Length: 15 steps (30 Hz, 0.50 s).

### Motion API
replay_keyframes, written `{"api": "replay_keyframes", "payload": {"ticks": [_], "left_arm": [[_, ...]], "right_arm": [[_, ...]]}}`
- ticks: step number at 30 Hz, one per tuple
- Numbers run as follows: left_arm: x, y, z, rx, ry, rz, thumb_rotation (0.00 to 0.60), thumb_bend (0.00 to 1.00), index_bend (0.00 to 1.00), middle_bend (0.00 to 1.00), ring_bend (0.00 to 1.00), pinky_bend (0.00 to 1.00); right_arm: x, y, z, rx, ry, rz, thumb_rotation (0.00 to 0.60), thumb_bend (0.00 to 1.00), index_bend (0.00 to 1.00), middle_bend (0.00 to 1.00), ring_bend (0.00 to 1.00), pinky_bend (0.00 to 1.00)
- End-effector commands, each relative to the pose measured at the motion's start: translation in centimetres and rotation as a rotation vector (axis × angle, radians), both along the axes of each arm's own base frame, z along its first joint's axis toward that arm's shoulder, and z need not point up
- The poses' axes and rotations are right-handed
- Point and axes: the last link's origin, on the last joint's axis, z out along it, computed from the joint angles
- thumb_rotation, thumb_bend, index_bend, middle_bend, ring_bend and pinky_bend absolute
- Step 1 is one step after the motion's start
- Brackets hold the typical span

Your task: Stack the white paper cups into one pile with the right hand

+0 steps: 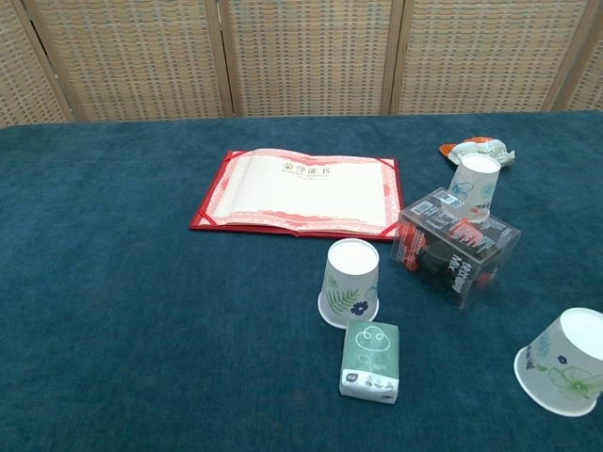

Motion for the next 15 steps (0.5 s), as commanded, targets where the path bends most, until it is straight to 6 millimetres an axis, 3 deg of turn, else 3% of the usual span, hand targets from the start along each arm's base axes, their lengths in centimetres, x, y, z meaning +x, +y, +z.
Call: {"api": "replay_keyframes", "payload": {"ticks": [1,15], "left_arm": [[0.03,-0.02,0.01,0.000,0.000,-0.001,0.600,0.27,0.00,0.00,0.00,0.00],[-0.01,-0.05,0.19,0.008,0.000,0.000,0.600,0.27,0.00,0.00,0.00,0.00]], "right_arm": [[0.00,-0.02,0.05,-0.002,-0.001,0.001,0.600,0.09,0.00,0.00,0.00,0.00],[0.20,0.07,0.19,-0.008,-0.009,0.014,0.600,0.09,0.00,0.00,0.00,0.00]]}}
